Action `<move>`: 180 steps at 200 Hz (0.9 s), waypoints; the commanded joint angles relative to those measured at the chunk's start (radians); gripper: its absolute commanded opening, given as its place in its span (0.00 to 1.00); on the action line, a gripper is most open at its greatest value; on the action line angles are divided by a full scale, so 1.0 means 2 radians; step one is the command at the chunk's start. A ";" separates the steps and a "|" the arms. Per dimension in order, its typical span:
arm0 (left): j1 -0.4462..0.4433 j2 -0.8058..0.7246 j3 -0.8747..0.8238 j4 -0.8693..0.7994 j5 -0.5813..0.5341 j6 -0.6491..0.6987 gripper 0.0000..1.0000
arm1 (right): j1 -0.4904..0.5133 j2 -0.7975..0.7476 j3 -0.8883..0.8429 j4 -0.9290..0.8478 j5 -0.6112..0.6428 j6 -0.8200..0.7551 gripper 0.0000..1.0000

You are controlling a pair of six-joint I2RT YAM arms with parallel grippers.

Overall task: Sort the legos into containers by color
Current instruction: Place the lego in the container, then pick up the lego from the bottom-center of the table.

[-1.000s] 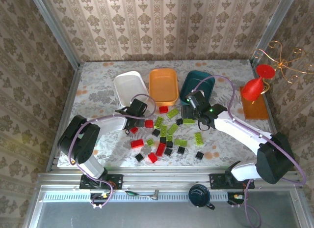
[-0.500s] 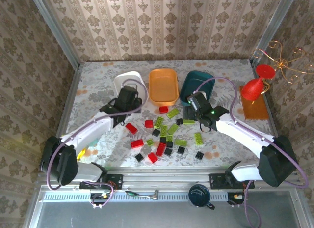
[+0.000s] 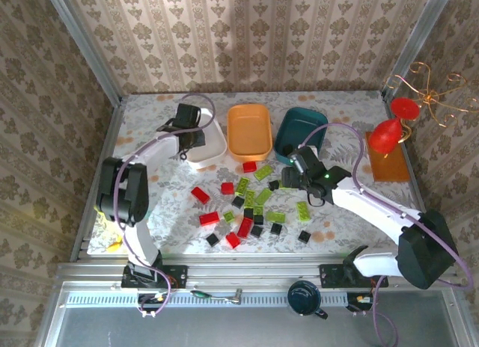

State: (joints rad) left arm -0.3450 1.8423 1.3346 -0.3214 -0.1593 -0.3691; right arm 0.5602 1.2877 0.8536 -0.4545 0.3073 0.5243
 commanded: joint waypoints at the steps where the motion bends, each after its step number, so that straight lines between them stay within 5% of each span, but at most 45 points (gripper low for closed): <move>1: 0.002 0.031 0.052 -0.031 0.015 0.009 0.29 | 0.000 -0.022 -0.007 -0.018 0.003 0.008 0.80; 39: 0.005 0.056 0.079 -0.047 0.012 0.000 0.45 | 0.000 -0.045 -0.013 -0.027 -0.006 0.011 0.80; 88: -0.005 -0.025 0.073 -0.034 0.040 -0.013 0.68 | 0.000 -0.049 -0.034 -0.032 -0.030 0.025 0.78; 130: -0.076 -0.185 -0.070 0.048 0.052 -0.028 0.99 | 0.000 -0.042 -0.078 -0.035 -0.050 0.048 0.75; 180: -0.164 -0.344 -0.269 0.106 0.037 -0.083 1.00 | 0.002 -0.026 -0.118 -0.032 -0.063 0.056 0.74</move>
State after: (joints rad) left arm -0.6369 1.2362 0.9581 -0.1555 -0.0628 -0.4500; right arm 0.5602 1.2137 0.6506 -0.5014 0.2119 0.6098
